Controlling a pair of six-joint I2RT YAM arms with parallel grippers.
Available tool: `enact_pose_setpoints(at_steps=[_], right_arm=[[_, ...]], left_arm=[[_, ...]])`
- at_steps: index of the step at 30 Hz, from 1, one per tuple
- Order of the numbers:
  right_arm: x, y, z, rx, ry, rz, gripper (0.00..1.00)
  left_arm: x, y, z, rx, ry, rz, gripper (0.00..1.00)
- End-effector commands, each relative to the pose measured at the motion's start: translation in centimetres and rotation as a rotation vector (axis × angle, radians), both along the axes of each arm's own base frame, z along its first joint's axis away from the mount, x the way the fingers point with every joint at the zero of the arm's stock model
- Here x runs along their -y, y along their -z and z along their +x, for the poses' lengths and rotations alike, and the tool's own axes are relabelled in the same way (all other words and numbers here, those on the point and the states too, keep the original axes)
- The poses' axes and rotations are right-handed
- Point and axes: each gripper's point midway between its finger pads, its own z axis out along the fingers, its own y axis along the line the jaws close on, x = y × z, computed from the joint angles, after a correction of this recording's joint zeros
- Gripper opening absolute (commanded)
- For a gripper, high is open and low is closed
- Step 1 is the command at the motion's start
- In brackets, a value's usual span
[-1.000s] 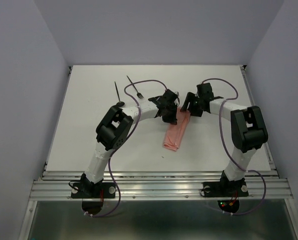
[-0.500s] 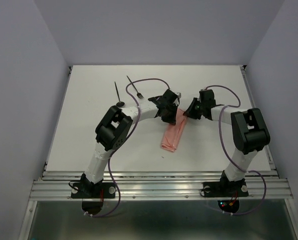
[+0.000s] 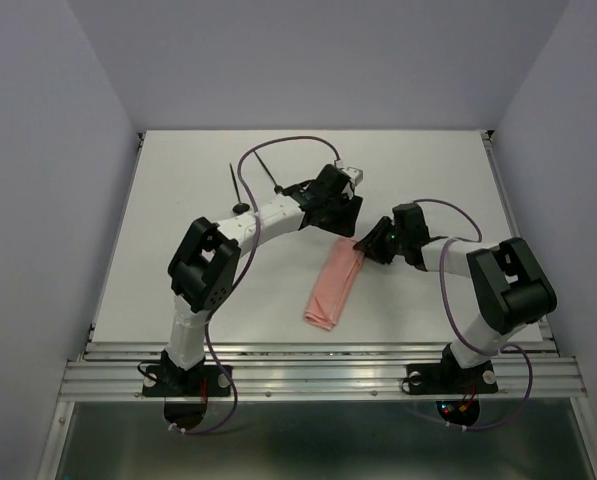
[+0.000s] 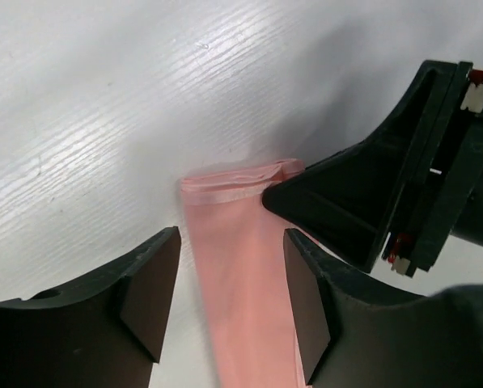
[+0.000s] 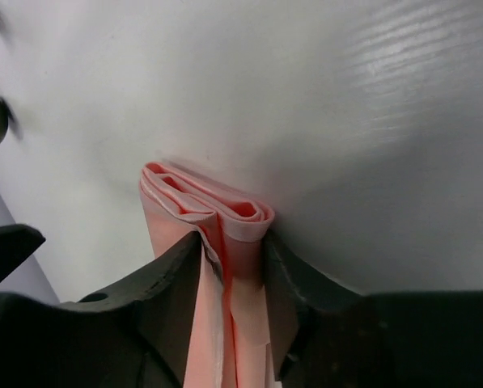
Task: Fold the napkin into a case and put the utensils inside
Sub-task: Smooth out the smaller rectangle-folded napkin at the center of the board, then pick up the top corner of the smaller rectangle folded napkin from the center of the board.
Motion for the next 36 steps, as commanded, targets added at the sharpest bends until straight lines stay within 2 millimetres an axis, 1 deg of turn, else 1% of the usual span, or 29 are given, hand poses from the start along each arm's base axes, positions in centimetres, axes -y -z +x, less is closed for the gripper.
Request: enact_pose_setpoints(at_steps=[1,2,4,5,6,7,10,11,12,13,14,16,17,18,20,21,22,23,24,25,26,27,29,30,31,32,34,35,36], right_arm=[[1.6,-1.0,1.5,0.026,0.045,-0.114,0.45],[2.2,-1.4,1.7,0.035,0.053,-0.150,0.48],[2.6,-3.0,2.9,0.097,0.045,-0.197,0.55],[3.3,-3.2,2.7,0.080,0.049,-0.219,0.56],[3.9,-3.6,3.0,0.092,0.051,-0.236,0.58],[3.9,-4.3,3.2,0.106,0.048,-0.238,0.58],[5.5,-5.3,3.6,0.122,0.078,-0.247,0.59],[5.9,-5.4,3.7,0.126,0.083,-0.250,0.59],[5.9,-5.7,3.6,0.131,0.082,-0.250,0.60],[6.9,-5.8,3.8,0.129,0.104,-0.253,0.60],[7.3,-5.6,3.6,0.120,0.110,-0.256,0.60],[8.1,-5.9,3.5,0.128,0.126,-0.259,0.60],[9.0,-5.8,3.4,0.121,0.144,-0.259,0.60],[9.4,-5.8,3.2,0.124,0.149,-0.260,0.60],[10.3,-5.7,3.0,0.117,0.163,-0.257,0.60],[10.9,-5.3,2.7,0.104,0.173,-0.255,0.60],[10.9,-5.5,2.6,0.112,0.167,-0.256,0.60],[11.3,-5.5,2.6,0.109,0.176,-0.257,0.60],[11.7,-5.4,2.5,0.106,0.182,-0.256,0.60],[11.7,-5.3,2.3,0.102,0.180,-0.256,0.60],[11.6,-5.2,2.2,0.101,0.174,-0.255,0.60],[12.0,-5.1,2.2,0.097,0.182,-0.256,0.60],[12.0,-4.9,2.0,0.092,0.180,-0.258,0.61],[12.0,-4.9,2.0,0.093,0.176,-0.258,0.61],[12.3,-4.8,2.0,0.089,0.185,-0.256,0.61],[12.2,-4.9,2.0,0.093,0.183,-0.256,0.61],[12.2,-4.7,1.9,0.087,0.180,-0.257,0.61],[12.2,-4.8,2.0,0.090,0.178,-0.255,0.61],[12.1,-4.8,2.0,0.089,0.176,-0.254,0.61]], left_arm=[[-1.2,-3.1,-0.1,0.086,-0.030,-0.004,0.66],[-1.2,-3.4,-0.5,0.094,-0.036,0.002,0.66],[-1.7,-3.1,-0.9,0.092,-0.069,0.018,0.65],[-1.6,-3.3,-1.4,0.085,-0.071,0.015,0.64],[-1.7,-3.0,-1.8,0.088,-0.095,0.032,0.61],[-1.6,-3.1,-2.0,0.093,-0.104,0.033,0.60],[-0.4,-2.9,-3.2,0.092,-0.106,0.034,0.57],[-0.1,-2.3,-3.4,0.086,-0.111,0.046,0.56],[0.2,-2.5,-3.2,0.095,-0.121,0.048,0.53],[0.7,-2.2,-3.5,0.090,-0.129,0.051,0.52],[0.8,-1.2,-3.6,0.079,-0.137,0.073,0.50],[1.6,-1.6,-3.3,0.103,-0.162,0.077,0.46],[1.6,-0.7,-3.3,0.095,-0.166,0.106,0.45],[2.1,-1.3,-2.9,0.119,-0.178,0.103,0.44],[2.6,-1.2,-2.7,0.128,-0.182,0.111,0.44],[2.7,-0.7,-2.6,0.129,-0.182,0.124,0.44],[3.1,-1.3,-2.3,0.144,-0.188,0.116,0.44],[3.4,-1.3,-2.3,0.148,-0.185,0.118,0.44],[3.6,-0.7,-2.3,0.149,-0.181,0.136,0.44],[3.9,-1.2,-1.8,0.166,-0.194,0.132,0.43],[3.8,-0.2,-1.8,0.155,-0.198,0.161,0.43],[4.0,-0.1,-1.6,0.156,-0.202,0.164,0.43],[4.4,-0.5,-0.9,0.171,-0.220,0.161,0.41],[4.5,0.2,-0.8,0.163,-0.222,0.177,0.40],[4.8,-0.1,-0.5,0.170,-0.228,0.170,0.40],[4.9,0.3,-0.5,0.168,-0.228,0.177,0.40],[5.2,0.4,-0.2,0.172,-0.224,0.174,0.40],[5.2,1.0,-0.3,0.164,-0.223,0.191,0.40],[5.2,1.2,-0.2,0.164,-0.224,0.194,0.40]])
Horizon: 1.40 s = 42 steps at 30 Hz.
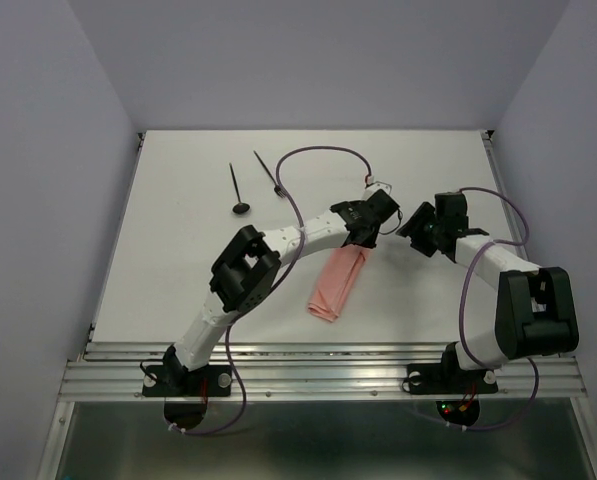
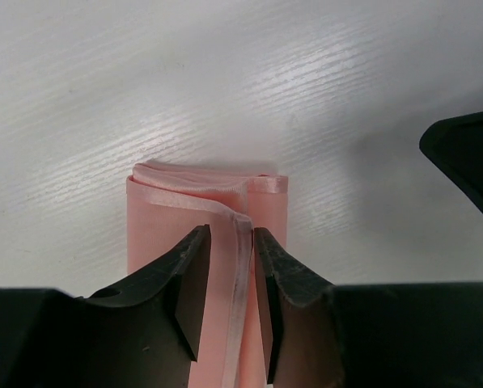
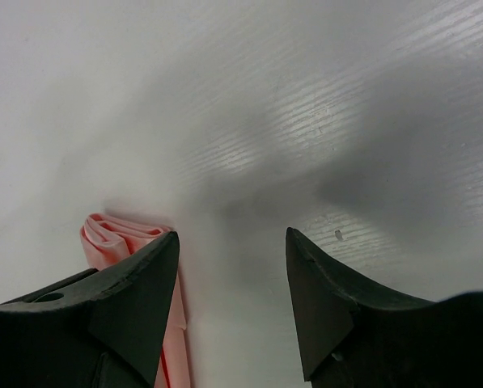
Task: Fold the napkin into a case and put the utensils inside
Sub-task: Pick up the top corner of the smaller rectangle folded napkin from the center of the board.
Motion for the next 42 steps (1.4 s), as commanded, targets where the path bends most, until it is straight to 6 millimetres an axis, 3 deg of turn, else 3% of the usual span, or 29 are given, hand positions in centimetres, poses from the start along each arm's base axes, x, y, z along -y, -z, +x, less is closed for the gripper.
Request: enact_pose_setpoints(at_steps=[1,27,35,40,41,42], right_arm=[[0.2,-1.0,0.4,0.039,-0.013,-0.006,0.61],[0.6,-2.3,0.2,0.067,0.004,-0.006,0.61],[0.7,-2.9,0.1,0.076,0.002,-0.009,0.62],[-0.4,-3.6,-0.3,0.095,-0.105,-0.007,0.61],[-0.8,-3.9,-0.3,0.104,-0.139,-0.001,0.61],[-1.3,-4.2,-0.4,0.110,-0.185,0.003,0.61]], left_arm=[[0.5,-1.5,0.7,0.036,-0.026,0.003,0.40],[0.6,3.7,0.9,0.003,0.008,0.112,0.41],[1.1,4.1,0.6,-0.021,0.064,0.083,0.22],[0.7,2.7,1.0,-0.038,0.080,0.013,0.00],[0.2,2.6,1.4,-0.045,0.069,-0.002,0.00],[0.5,1.0,1.8,-0.026,0.070,-0.054,0.00]])
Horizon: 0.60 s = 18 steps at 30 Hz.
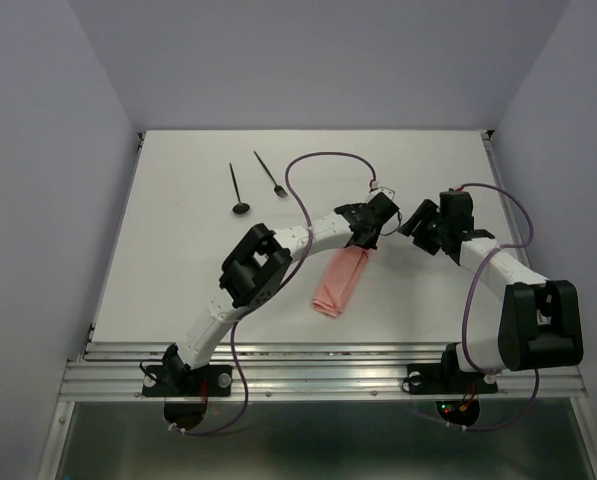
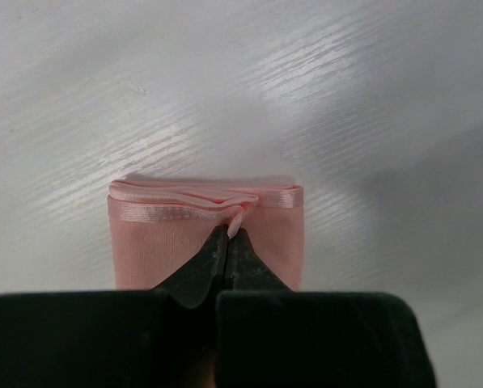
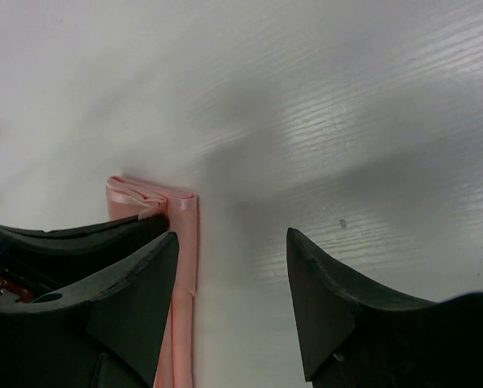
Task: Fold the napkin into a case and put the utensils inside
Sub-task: Pick up the top corner of the smaller rectangle folded napkin from the center of the board.
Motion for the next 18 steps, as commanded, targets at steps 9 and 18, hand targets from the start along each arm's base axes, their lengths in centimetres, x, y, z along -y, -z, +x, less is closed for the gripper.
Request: enact_pose_setpoints(at_steps=[9,18], right_arm=[[-2.2,-1.9,-0.6,0.022,-0.237,-0.118,0.61],[-7.0,-1.6,-0.6,0.027,-0.384,-0.218,0.61]], left_arm=[[-1.7,-7.0,0.3,-0.066,0.043,-0.296,0.00],[-2.7,-7.8,-0.4,-0.116,0.054,-0.395,0.00]])
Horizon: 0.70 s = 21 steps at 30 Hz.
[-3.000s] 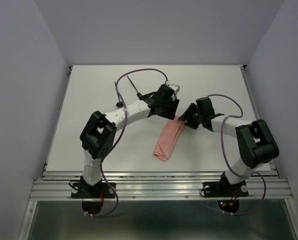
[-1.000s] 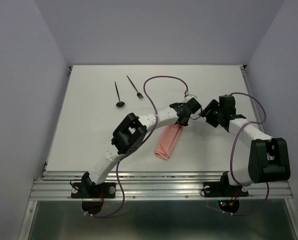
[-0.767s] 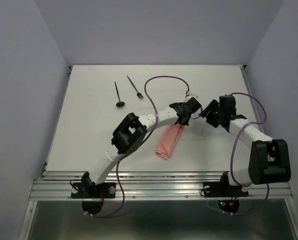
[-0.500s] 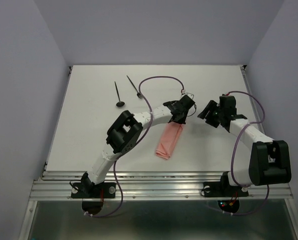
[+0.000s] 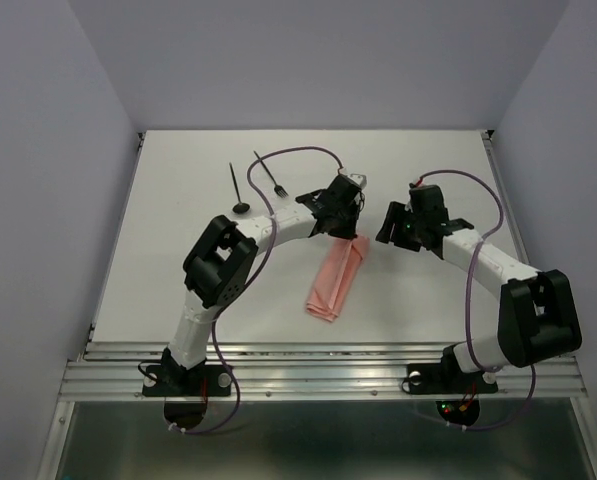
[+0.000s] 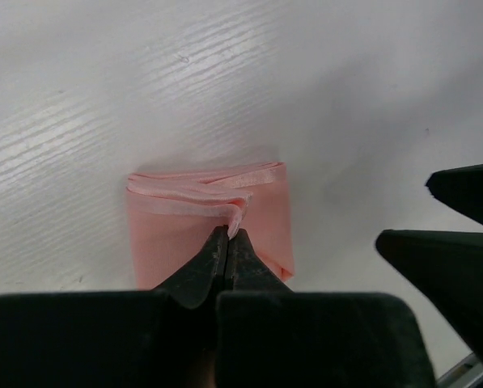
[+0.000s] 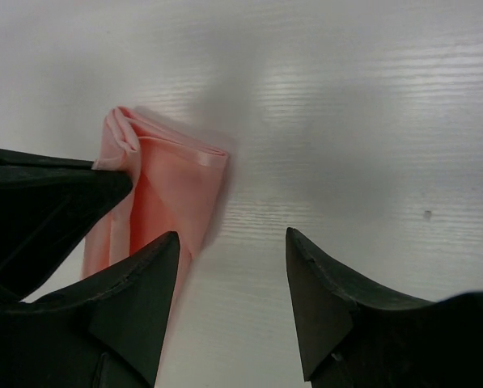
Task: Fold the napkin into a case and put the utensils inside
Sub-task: Pick up the top corner of the smaller rectangle folded napkin from the center of the board, then stuff the smaller-rectangle-folded napkin at the center of the board.
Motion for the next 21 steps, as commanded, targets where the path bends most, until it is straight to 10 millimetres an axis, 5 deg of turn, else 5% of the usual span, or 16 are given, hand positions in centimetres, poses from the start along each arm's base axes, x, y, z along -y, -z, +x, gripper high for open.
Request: enact_pose_setpoints(at_steps=[1,10,21], right_arm=[[-1.9,-1.0,1.0,0.051,-0.074,-0.083,0.60],[-5.7,0.3,0.8,0.065,-0.232,-0.212,0.51],[-6.7,2.4,0.3,0.057,-0.280,-0.306,0.41]], left_arm=[[0.8,-4.3,-0.3,0.023,0.030,-0.133,0.00],[0.2,-5.2,-0.2,0.005,0.026,-0.200,0.00],[0.7,-5.1,-0.2,-0.013,0.028,-0.216,0.00]])
